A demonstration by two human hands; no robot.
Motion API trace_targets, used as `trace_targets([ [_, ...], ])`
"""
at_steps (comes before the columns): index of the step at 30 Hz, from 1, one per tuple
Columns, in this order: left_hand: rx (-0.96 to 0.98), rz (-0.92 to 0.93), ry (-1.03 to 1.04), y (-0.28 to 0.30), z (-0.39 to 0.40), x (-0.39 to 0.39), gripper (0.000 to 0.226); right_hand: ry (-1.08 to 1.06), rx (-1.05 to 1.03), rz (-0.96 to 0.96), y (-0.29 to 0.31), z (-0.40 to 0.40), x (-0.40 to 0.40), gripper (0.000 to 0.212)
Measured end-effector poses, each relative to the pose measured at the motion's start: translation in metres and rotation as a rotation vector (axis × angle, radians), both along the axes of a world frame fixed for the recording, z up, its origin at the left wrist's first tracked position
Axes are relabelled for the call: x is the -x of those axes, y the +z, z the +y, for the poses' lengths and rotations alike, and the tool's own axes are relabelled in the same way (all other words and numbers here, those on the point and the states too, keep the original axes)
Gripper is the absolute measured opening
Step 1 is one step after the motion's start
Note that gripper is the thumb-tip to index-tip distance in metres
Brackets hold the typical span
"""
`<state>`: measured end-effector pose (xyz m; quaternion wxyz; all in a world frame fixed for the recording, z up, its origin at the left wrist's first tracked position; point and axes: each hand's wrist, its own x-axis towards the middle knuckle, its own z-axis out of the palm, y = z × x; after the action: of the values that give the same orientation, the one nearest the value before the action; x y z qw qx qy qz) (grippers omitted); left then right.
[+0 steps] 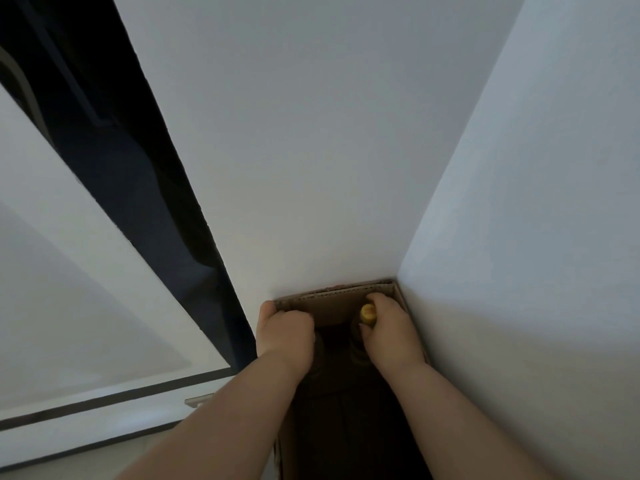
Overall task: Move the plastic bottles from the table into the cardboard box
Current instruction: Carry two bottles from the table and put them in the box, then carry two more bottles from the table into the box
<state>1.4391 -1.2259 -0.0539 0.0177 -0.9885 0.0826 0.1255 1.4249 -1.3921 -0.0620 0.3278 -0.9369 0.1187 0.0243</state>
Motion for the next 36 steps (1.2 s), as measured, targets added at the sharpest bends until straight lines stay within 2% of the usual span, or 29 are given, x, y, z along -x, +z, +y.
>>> trace_targets([
  [5,0.199,-0.047,-0.025,0.018,0.016,0.013,0.03,0.027,0.019,-0.089,0.027,0.0,0.018,0.053],
  [7,0.387,-0.056,0.043,0.036,0.025,0.023,0.043,0.039,0.038,-0.145,0.046,0.003,0.03,0.051],
  [11,0.75,-0.121,0.164,0.077,0.048,0.054,0.053,0.059,0.023,-0.284,0.091,0.016,0.06,0.045],
  [13,0.97,-0.134,0.209,0.1,0.06,0.075,0.056,0.016,-0.127,-0.35,0.118,0.025,0.082,0.042],
  [16,1.297,-0.099,0.234,0.136,0.082,0.115,0.043,-0.056,-0.532,-0.4,0.163,0.043,0.13,0.038],
  [21,1.674,-0.04,0.167,0.177,0.116,0.194,0.04,-0.009,-0.809,-0.506,0.207,0.072,0.214,0.029],
  [23,1.776,-0.032,0.112,0.19,0.13,0.234,0.051,0.036,-0.875,-0.53,0.219,0.084,0.253,0.05],
  [24,1.827,-0.018,0.08,0.196,0.135,0.253,0.065,0.069,-0.942,-0.53,0.223,0.087,0.27,0.064],
  [26,1.993,0.053,0.045,0.205,0.145,0.291,0.089,0.144,-1.189,-0.473,0.23,0.093,0.303,0.082],
  [27,2.067,0.084,0.034,0.212,0.151,0.312,0.093,0.186,-1.302,-0.43,0.235,0.096,0.319,0.088],
  [30,2.177,0.088,0.002,0.227,0.16,0.376,0.092,0.273,-1.436,-0.372,0.246,0.105,0.373,0.091],
  [36,2.181,-0.049,0.017,0.242,0.163,0.533,0.079,0.421,-1.46,-0.316,0.261,0.12,0.511,0.091],
])
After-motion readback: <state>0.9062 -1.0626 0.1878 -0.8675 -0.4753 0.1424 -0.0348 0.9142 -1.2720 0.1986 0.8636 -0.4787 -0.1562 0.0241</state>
